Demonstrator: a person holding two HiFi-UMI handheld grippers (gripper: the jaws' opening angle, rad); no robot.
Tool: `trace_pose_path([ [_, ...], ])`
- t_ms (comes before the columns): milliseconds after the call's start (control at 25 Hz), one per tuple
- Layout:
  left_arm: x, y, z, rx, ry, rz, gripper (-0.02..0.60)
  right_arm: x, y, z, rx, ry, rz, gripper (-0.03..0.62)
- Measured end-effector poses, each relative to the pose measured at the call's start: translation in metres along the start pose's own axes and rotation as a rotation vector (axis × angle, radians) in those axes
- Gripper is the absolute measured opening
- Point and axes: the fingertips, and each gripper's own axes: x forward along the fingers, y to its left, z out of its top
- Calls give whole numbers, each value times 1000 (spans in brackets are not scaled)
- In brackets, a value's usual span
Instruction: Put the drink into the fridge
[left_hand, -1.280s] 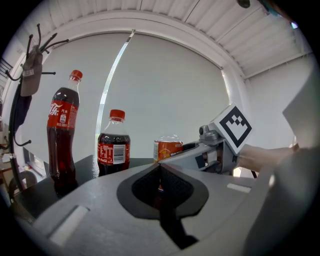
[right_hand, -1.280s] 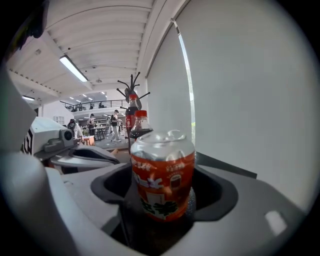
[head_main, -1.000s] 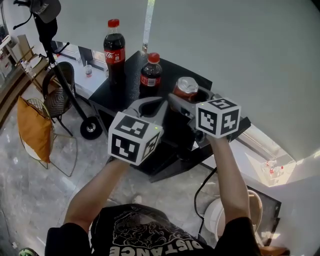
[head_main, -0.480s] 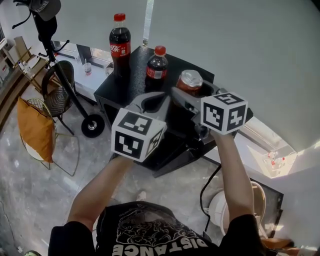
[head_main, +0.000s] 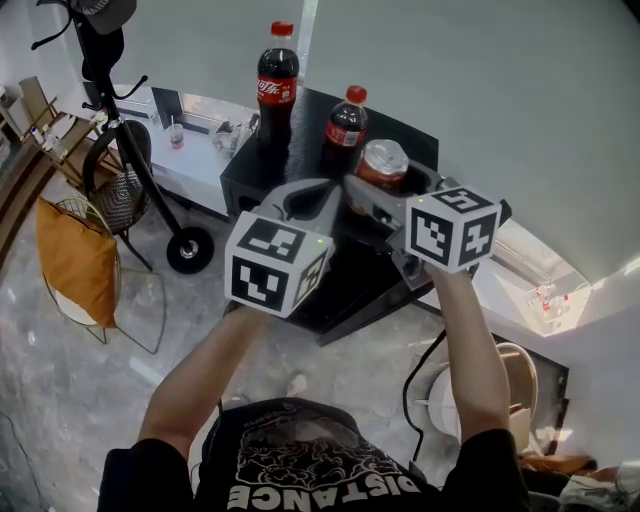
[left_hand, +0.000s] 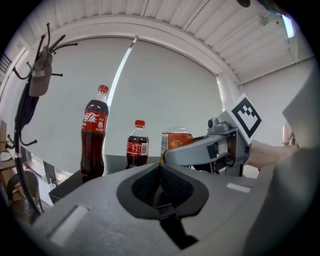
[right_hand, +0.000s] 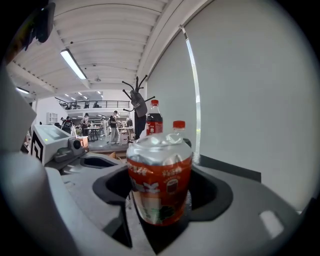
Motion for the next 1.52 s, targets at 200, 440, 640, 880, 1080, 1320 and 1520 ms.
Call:
trace_pose_path([
  [200,-32,13,-6,-3,-2,-10,3,6,38,-3,5,1,-7,333],
  [440,-72,34,-16,-3,5,2,3,17,87,-2,9,10,8,334],
  [640,-107,46,-33,-16,9,7,3,26,127,-11,18,6,17,334],
  [880,-151,59,-55,-15,25,16,3,32,170,-24,45,-20,13,334],
  [1080,-175,65,-73,-28,38,14,3,39,191,-43,41,-14,-22,334],
  [1320,-183,73,-92,-46,41,28,3,48,202,-66,60,-29,-53,334],
  [1520,-176,77,-112,-56,53,33,3,60,193,-86,77,-27,-77,334],
])
